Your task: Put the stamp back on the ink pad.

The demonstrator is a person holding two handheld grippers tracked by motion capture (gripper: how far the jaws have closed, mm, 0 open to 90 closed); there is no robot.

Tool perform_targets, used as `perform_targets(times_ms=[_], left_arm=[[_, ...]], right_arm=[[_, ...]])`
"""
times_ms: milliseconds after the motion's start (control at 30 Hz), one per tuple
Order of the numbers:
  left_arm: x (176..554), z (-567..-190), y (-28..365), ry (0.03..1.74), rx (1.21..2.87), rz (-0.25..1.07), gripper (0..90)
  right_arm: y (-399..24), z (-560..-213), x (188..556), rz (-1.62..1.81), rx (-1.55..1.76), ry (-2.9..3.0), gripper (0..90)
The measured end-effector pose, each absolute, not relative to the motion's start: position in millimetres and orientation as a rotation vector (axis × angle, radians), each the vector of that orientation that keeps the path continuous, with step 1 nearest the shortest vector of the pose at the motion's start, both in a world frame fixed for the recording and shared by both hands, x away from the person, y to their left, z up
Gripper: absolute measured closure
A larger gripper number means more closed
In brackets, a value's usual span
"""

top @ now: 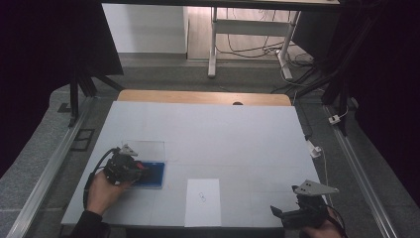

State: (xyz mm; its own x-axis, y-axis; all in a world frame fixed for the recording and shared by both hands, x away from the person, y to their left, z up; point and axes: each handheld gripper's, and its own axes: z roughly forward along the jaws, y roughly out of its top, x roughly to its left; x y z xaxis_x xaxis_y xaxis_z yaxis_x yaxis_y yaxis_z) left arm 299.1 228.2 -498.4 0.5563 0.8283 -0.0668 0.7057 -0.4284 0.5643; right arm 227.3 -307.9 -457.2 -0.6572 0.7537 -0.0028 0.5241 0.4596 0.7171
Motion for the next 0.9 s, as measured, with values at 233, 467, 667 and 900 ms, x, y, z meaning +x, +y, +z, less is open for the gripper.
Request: perform_targets(times_ms=[233,467,667,900], left_arm=[[299.8,-498.3,228.7,1.251,2.236,0.293,54.6],[298.7,-495.7,227.5,1.242,2.211,0.305,43.0],[298.1,-492.6,225.5,1.228,2.18,0.308,31.3],[296.7,-486.2,222.4,1.211,2.112,0.311,15.6]], right_arm=[[-308.2,-457.1,227.3,1.011,1.089,2.392,0.0],[-308.3,-457.1,227.2,1.011,1.088,2.391,0.0],[-308.2,-457.1,227.3,1.011,1.089,2.391,0.0],[-308.2,-457.2,227.4,1.011,1.089,2.391,0.0]])
